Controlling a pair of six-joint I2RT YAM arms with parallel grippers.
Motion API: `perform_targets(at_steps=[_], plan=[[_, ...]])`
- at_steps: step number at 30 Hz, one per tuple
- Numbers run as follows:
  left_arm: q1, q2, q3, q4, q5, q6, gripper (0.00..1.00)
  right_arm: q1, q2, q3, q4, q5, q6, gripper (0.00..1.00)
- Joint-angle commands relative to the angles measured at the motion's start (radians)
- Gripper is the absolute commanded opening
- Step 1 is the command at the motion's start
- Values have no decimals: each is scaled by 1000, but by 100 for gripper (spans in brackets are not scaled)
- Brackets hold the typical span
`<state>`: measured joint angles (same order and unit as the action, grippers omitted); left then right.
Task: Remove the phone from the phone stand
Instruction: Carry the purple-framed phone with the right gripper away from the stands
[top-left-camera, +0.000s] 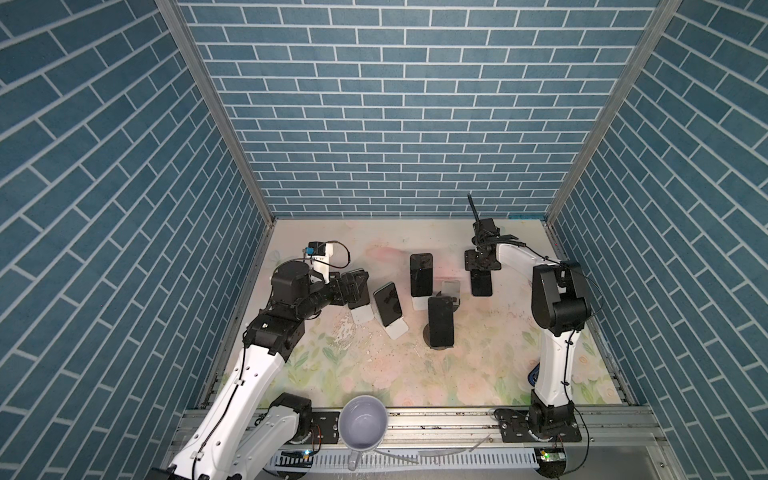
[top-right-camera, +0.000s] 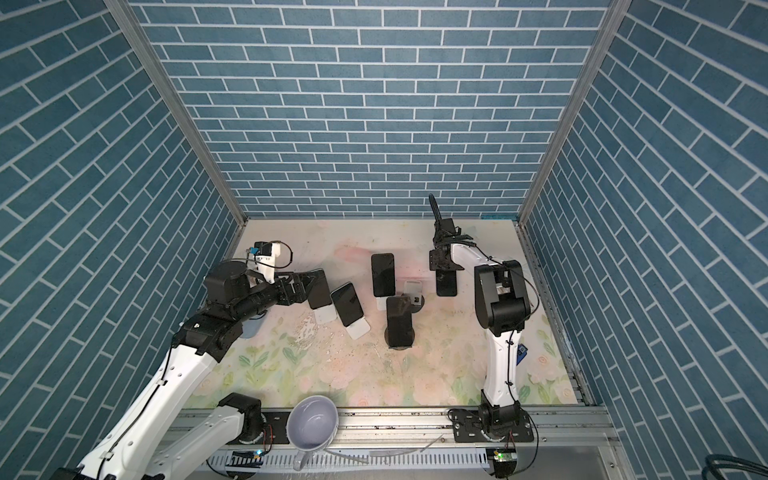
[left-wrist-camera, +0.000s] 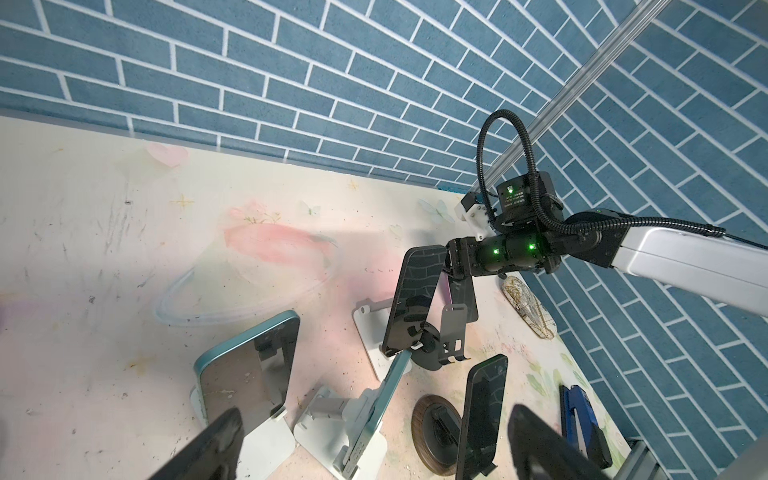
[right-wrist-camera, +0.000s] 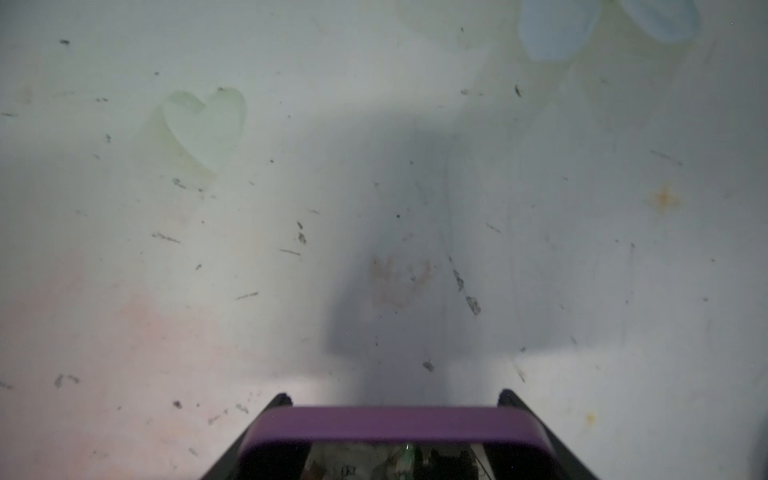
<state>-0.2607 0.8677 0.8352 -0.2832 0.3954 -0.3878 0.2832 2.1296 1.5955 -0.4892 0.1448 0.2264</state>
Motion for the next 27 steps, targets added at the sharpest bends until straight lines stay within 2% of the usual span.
perform_targets(at_steps=[1, 12, 27], plan=[[-3, -23, -8, -19, -16, 18, 100, 2, 56, 68, -28, -17, -30, 43], [-4, -26, -10, -19, -15, 24, 100, 1, 177, 166, -101, -37, -13, 51], [-4, -16, -11, -2, -21, 34, 100, 1, 185, 157, -106, -49, -2, 63]])
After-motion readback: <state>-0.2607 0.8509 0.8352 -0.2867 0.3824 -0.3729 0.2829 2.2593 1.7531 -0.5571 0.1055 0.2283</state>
